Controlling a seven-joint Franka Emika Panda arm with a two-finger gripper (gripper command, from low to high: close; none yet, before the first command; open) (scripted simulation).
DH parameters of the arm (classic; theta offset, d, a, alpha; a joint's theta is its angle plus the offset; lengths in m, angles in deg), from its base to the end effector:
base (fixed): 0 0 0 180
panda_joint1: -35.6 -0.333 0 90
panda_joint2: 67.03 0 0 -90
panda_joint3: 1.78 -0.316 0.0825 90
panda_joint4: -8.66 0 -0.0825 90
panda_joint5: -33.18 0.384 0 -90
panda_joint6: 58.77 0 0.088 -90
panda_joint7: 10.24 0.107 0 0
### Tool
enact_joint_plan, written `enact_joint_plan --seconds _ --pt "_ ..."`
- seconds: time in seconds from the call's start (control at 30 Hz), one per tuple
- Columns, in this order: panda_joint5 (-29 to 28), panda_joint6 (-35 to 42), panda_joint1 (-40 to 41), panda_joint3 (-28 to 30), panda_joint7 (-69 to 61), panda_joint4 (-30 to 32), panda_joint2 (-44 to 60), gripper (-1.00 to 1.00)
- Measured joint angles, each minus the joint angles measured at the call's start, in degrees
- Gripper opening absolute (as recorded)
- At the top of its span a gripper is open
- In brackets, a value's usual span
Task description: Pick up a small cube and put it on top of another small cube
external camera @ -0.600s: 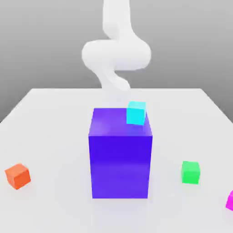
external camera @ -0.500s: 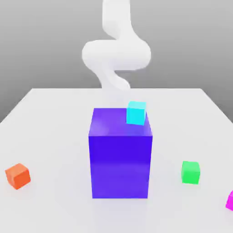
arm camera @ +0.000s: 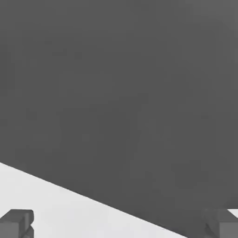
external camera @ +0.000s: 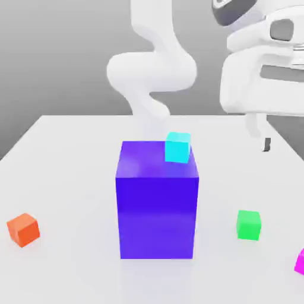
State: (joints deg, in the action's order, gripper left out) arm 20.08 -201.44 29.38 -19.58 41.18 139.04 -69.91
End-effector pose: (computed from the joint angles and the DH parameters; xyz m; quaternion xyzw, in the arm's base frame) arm 0.4873 0.2194 0.4028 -0.9756 0.1538 -0.1561 0.0095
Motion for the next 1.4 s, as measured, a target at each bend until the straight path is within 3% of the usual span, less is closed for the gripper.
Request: enact_joint_plan --seconds 0.4,0.53,0.57,0.77,0.97,1.17,1.4 --pt "-4.7 -6.8 -8.9 -4.4 1.2 -0.6 24.2 0.00" --pt "-8.6 -12.1 -12.7 -0.9 4.0 -2.4 32.4 0.00" --pt "-9.5 -13.4 -13.7 0.3 4.6 -2.8 34.2 -1.00" --pt "-10.0 -14.1 -14.1 0.8 5.0 -3.0 35.0 -1.00" --pt "-4.1 -8.0 -10.1 -4.5 0.5 0.5 25.5 -1.00" --pt "2.7 -8.3 -6.6 -8.7 -5.5 11.8 14.0 -1.00" --pt "16.6 -9.9 -7.2 -9.6 -16.6 25.8 -0.7 -1.00"
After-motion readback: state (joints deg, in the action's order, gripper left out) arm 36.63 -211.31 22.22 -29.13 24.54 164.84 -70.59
